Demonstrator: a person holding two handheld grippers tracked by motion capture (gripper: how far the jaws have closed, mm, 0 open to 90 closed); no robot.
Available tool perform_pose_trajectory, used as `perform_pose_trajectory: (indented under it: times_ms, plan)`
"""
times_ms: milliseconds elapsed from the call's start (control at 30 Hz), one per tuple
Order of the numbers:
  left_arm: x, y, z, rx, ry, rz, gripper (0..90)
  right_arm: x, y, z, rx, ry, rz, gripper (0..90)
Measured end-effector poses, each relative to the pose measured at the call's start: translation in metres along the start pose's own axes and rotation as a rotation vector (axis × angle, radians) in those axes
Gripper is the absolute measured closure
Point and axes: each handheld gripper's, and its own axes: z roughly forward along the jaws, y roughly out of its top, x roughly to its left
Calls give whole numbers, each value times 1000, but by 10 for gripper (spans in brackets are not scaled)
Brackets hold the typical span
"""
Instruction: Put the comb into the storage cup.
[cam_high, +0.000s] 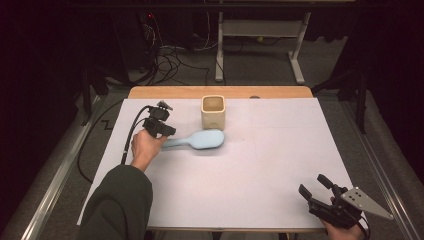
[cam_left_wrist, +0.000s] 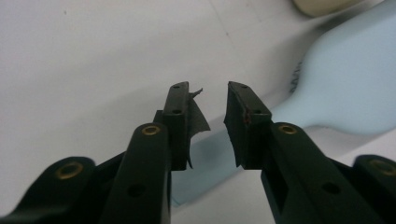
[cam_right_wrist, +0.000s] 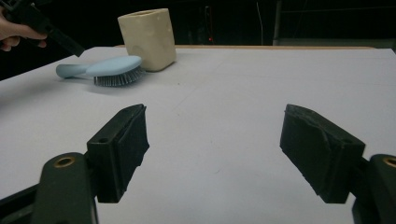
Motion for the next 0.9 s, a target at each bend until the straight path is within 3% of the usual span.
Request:
perform_pose_trajectory:
  times_ms: [400,900]
  plan:
    - [0,-2,9,64,2,18,852,0,0,0,1,-3,-2,242]
    - [1,-2,8,91,-25,46,892,0,0,0,-1,-6,-2,240]
